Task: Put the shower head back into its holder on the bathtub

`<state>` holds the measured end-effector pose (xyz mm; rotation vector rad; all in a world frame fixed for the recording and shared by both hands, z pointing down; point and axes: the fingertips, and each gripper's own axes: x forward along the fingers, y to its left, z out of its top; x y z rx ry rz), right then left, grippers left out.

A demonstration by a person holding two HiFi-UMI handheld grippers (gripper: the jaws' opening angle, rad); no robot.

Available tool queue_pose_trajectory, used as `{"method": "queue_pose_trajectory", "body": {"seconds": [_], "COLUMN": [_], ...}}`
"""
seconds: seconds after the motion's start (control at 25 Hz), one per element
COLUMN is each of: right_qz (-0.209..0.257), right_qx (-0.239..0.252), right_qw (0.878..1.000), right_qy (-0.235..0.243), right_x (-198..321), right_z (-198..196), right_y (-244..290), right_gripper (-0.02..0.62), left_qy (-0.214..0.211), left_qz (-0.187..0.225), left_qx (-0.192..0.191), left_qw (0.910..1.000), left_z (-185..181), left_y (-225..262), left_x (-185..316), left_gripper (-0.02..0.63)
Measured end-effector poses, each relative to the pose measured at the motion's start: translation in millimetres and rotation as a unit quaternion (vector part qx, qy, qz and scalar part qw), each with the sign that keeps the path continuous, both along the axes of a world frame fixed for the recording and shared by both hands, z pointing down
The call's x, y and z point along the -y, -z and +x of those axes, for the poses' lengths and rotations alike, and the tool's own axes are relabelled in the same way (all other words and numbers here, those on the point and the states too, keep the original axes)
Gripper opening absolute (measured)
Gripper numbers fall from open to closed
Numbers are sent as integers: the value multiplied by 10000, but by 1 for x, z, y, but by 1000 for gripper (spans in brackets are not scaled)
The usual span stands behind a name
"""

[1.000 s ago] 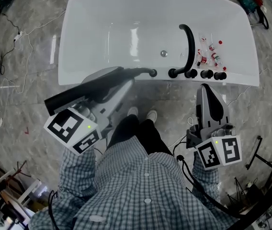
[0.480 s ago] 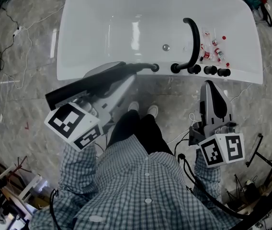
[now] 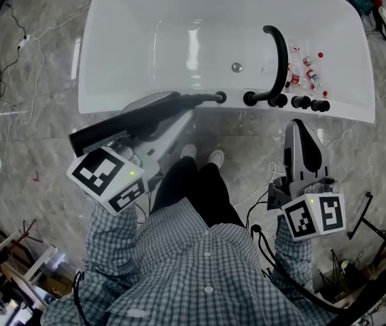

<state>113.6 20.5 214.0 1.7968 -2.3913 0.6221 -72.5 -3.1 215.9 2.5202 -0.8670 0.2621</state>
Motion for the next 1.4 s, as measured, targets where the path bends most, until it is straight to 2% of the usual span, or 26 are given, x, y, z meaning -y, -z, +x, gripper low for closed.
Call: {"method": "queue_pose_trajectory", "body": {"seconds": [0.96, 1.4], "right_qz": [-291, -400], "right_qx": [154, 163], "right_qw": [9995, 9991], "right_qy": [31, -15], "right_x": [5, 10], "right_z": [-5, 2], "right_y": [-51, -74], "right_gripper": [18, 18], "left_qy": [-62, -9], "left_qz": [-236, -350], "left_qx": [198, 155], "left_qw": [9995, 9993], "left_z": [3, 12], "left_y": [-51, -78], "left_x": [9, 20], "left_gripper": [140, 140]}}
